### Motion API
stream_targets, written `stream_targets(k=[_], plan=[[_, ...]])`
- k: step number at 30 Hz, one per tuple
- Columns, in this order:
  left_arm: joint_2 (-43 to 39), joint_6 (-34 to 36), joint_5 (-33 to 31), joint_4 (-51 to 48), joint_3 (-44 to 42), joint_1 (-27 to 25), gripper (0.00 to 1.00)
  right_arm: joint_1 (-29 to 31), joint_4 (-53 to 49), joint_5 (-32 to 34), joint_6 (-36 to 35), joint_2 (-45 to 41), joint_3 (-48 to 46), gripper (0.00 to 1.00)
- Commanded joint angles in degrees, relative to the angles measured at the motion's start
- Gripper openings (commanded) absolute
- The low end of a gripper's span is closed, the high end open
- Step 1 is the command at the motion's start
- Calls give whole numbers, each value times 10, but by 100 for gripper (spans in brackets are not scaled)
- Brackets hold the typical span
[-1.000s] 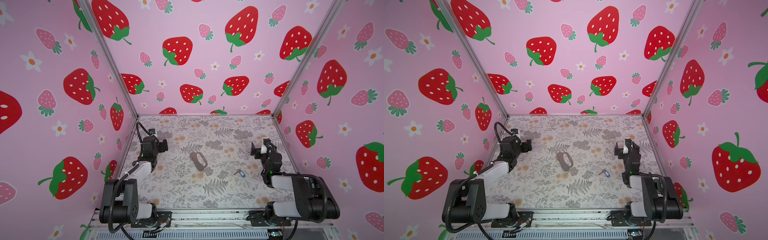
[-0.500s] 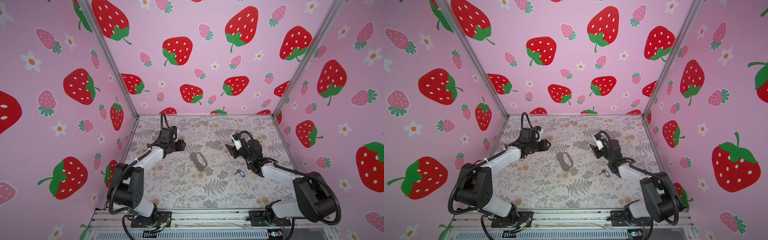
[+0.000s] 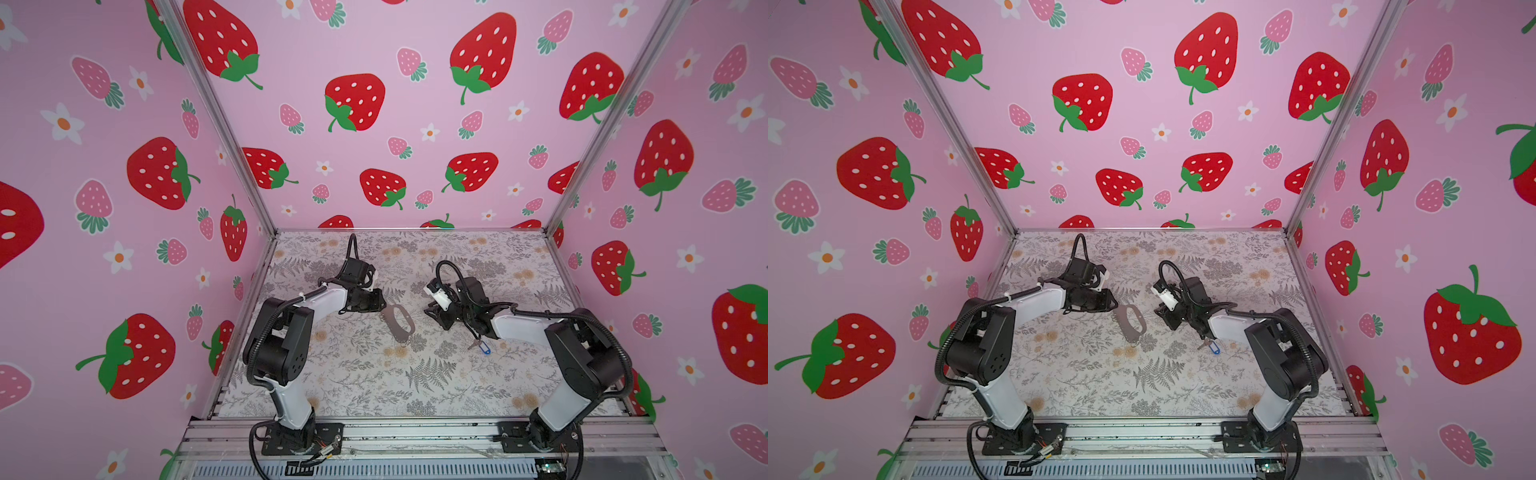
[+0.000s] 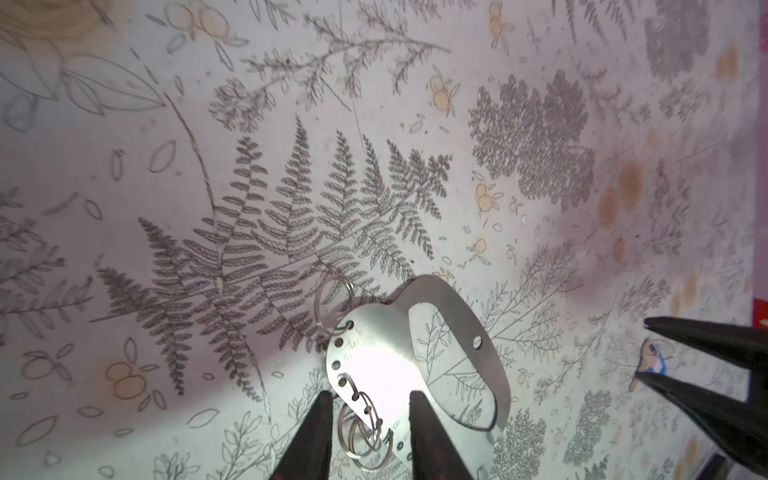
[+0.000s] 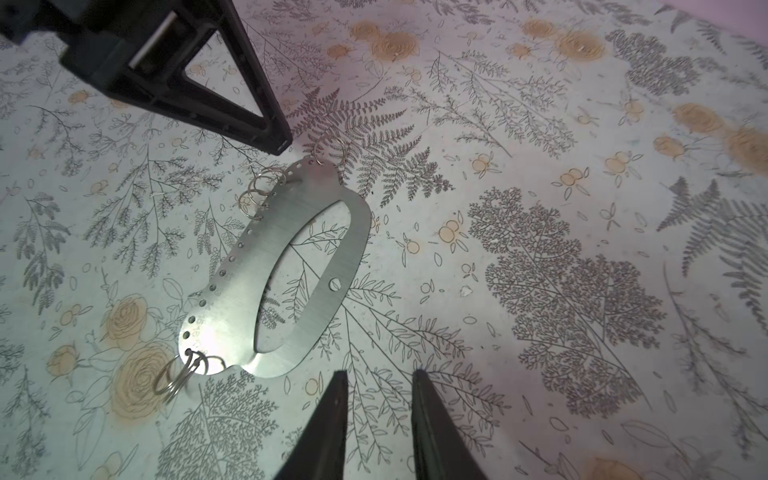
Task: Put the keys on the keyring
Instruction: 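Reach both grippers to the silver keyring strap and grasp its ends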
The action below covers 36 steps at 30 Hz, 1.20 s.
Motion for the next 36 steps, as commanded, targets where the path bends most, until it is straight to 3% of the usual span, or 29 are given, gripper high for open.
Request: stream_targets(k=[1, 11, 36], plan=[[-5, 42, -67, -55, 31, -30, 32, 4, -29, -11, -3, 8, 18, 27], [3, 50, -188, -88, 47, -68, 25, 7, -49, -7, -10, 8, 19, 24], [40, 56, -169, -115, 81, -74, 21, 11, -78, -2, -23, 18, 26, 22]])
